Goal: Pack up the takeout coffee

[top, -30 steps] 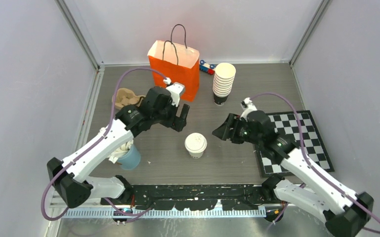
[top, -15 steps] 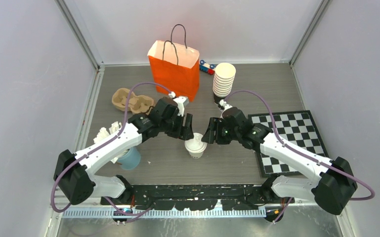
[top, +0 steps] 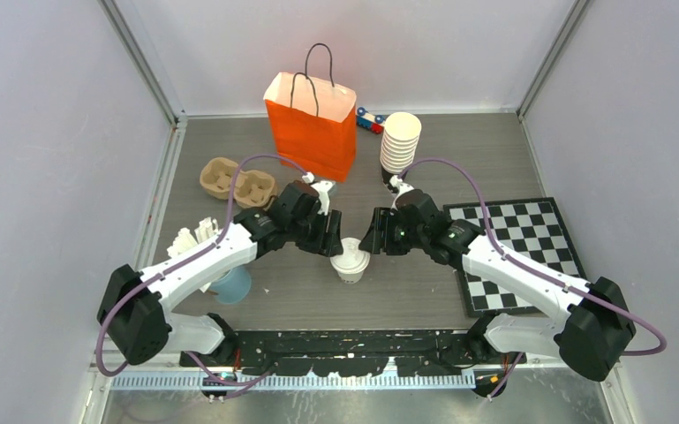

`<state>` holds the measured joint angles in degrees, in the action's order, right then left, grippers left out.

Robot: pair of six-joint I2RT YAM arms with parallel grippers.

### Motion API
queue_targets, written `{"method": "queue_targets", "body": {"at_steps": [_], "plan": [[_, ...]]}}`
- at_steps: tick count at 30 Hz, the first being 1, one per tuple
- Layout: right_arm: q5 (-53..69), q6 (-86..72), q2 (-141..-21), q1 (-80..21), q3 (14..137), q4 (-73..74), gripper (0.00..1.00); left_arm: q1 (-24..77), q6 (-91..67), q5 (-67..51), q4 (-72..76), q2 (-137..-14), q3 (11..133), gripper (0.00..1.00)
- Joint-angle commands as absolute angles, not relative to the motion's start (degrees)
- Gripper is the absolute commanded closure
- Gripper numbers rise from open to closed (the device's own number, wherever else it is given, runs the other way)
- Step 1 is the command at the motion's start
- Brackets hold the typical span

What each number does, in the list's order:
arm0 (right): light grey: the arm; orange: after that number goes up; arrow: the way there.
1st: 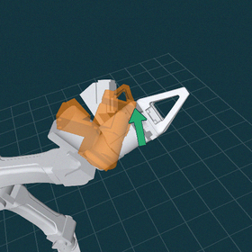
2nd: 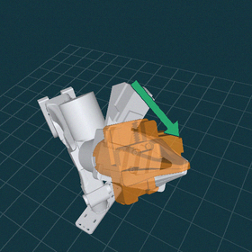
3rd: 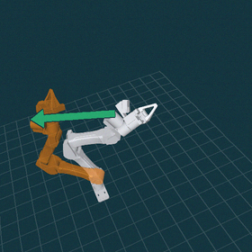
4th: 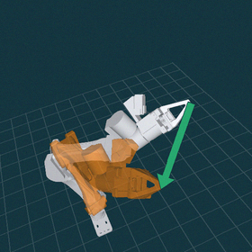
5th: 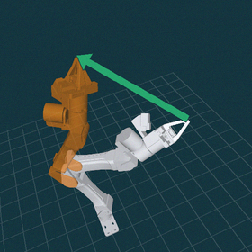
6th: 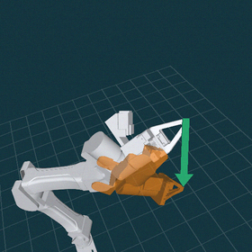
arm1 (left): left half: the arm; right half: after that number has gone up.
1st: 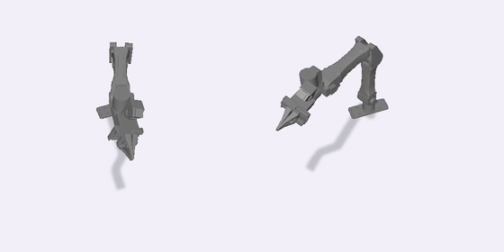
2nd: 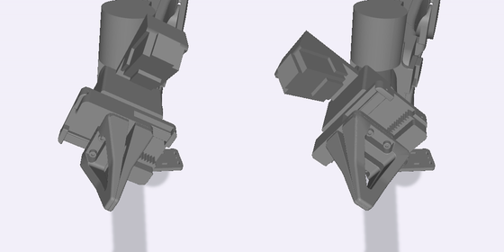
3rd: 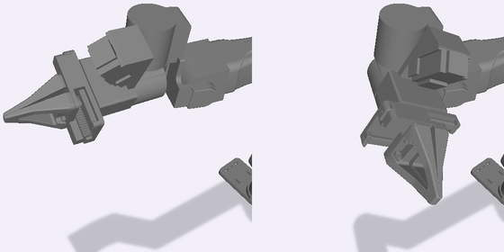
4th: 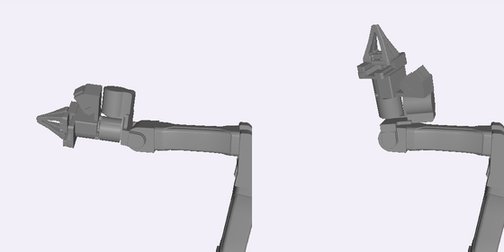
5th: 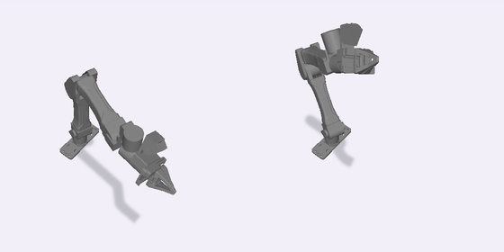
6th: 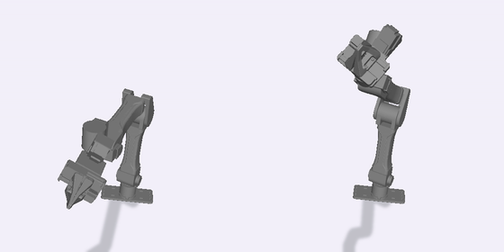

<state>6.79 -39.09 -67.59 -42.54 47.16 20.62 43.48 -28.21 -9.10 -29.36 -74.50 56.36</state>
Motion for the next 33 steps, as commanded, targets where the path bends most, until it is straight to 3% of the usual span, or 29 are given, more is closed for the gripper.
{"method": "queue_targets", "body": {"at_steps": [1, 13, 17, 20, 24, 29, 33], "plan": [[7.35, -37.87, -66.43, -42.72, 47.28, 17.7, 0.48, 43.42, -28.05, -9.89, -26.04, -75.49, 56.48, 0.45], [6.82, -37.57, -64.91, -42.74, 43.77, 15.32, 0.54, 43.42, -27.85, -15.38, -21.84, -77.61, 55.21, 0.6], [6.13, -37.43, -64.69, -42.68, 43.19, 15.7, 0.58, 43.42, -27.5, -15.64, -21.61, -77.38, 55.2, 0.6], [5.94, -37.49, -64.61, -42.64, 42.71, 15.63, 0.59, 43.42, -27.25, -15.53, -21.85, -77.33, 55.35, 0.55], [6.0, -37.61, -63.89, -42.64, 43.37, 16.29, 0.56, 43.42, -26.87, -13.27, -24.34, -76.47, 56.12, 0.49], [6.01, -37.7, -62.05, -42.68, 44.88, 17.74, 0.54, 43.42, -26.92, -12.65, -26.19, -74.73, 56.68, 0.51], [6.54, -37.75, -61.55, -42.71, 45.52, 18.32, 0.44, 43.42, -27.45, -12.81, -25.99, -74.21, 56.39, 0.54]]}}
